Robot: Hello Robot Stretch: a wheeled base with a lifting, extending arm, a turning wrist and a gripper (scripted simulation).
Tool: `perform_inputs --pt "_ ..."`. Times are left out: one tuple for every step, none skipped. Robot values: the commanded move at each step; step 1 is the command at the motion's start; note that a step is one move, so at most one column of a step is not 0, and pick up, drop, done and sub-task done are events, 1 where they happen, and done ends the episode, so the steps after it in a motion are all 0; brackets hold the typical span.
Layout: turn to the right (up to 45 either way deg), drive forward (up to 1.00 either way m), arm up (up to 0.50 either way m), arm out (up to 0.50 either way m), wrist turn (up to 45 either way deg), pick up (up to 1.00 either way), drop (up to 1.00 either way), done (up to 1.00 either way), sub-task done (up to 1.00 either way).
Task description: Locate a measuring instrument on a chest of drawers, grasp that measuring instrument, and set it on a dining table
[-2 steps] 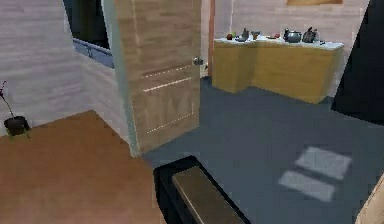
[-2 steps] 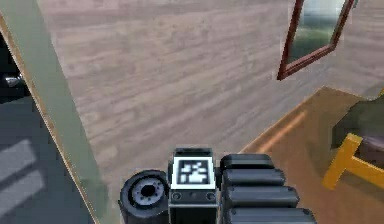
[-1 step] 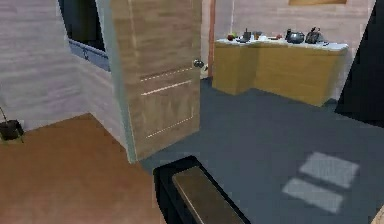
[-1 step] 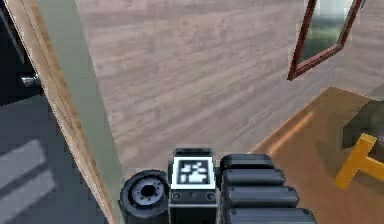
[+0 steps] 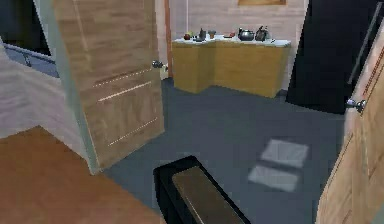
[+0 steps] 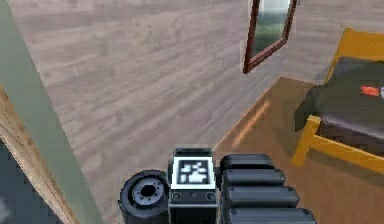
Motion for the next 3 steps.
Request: perform_inputs --pt "0.0 0.5 0.0 0.0 0.0 0.0 0.0 0.0 0.0" --pt "9.0 0.0 0.0 0.0 0.0 0.0 0.0 0.0 0.0" --pt "0.0 1.0 0.0 0.0 0.0 0.0 0.0 0.0 0.0"
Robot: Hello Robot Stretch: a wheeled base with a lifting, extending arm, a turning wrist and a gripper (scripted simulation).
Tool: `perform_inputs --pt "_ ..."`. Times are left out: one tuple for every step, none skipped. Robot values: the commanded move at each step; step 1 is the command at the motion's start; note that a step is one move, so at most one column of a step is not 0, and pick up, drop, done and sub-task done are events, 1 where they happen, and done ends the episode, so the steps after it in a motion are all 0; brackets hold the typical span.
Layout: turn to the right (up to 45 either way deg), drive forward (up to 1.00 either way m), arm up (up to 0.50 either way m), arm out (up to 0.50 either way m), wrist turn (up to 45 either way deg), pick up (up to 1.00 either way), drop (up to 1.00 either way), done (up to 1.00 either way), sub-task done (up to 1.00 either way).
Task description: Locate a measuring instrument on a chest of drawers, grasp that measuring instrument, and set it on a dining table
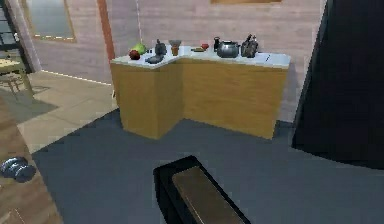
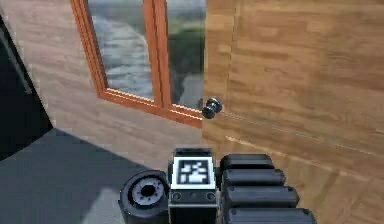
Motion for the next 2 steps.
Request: perform_inputs --pt "0.0 0.6 0.0 0.0 0.0 0.0 0.0 0.0 0.0" --pt "-15.0 0.0 0.0 0.0 0.0 0.0 0.0 0.0 0.0"
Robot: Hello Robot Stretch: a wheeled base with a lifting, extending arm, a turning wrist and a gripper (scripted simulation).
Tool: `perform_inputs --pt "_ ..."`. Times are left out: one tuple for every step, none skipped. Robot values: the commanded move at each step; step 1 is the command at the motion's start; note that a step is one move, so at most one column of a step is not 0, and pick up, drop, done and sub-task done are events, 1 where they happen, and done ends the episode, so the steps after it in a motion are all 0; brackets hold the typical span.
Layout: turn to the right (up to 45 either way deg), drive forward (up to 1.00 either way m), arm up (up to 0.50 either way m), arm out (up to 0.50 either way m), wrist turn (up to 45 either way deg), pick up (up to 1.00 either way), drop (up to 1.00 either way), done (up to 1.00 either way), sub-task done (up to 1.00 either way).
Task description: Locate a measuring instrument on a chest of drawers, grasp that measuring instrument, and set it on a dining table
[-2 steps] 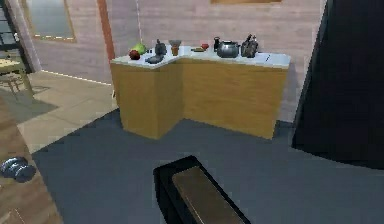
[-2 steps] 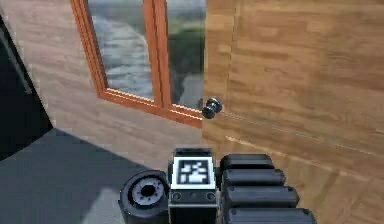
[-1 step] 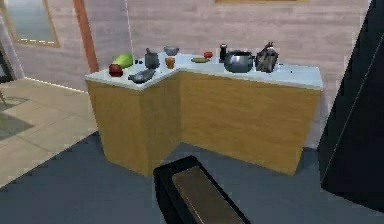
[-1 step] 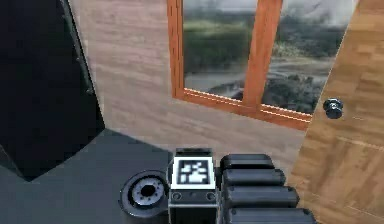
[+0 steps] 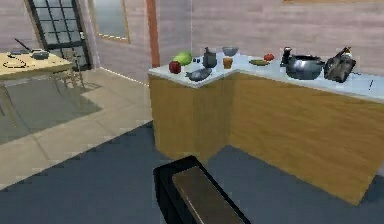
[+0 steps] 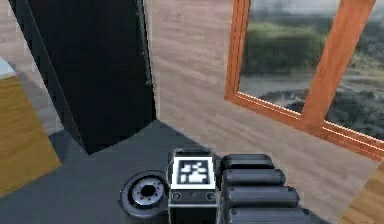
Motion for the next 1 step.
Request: perform_inputs --pt "0.0 0.5 0.0 0.0 0.0 0.0 0.0 0.0 0.0"
